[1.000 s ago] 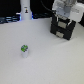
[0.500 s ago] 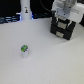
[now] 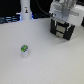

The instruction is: Open the kcup holder, insert the kcup into the holder, and close the kcup holder

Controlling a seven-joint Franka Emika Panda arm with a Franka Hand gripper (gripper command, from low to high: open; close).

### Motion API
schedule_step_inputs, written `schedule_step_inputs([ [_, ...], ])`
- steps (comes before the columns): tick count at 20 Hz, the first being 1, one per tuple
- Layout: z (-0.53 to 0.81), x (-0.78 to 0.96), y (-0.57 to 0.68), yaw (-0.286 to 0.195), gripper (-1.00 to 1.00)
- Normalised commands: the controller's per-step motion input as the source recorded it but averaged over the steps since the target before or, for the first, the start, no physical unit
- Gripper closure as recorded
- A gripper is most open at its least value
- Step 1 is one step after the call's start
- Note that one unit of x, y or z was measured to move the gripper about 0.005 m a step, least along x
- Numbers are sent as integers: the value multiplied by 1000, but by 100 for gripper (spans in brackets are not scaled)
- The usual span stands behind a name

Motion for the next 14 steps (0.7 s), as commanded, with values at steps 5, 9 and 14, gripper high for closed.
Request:
schedule_step_inputs([
  [5, 109, 921, -366, -82, 100],
  [9, 102, 917, -396, -95, 100],
  [14, 85, 911, -415, -95, 100],
])
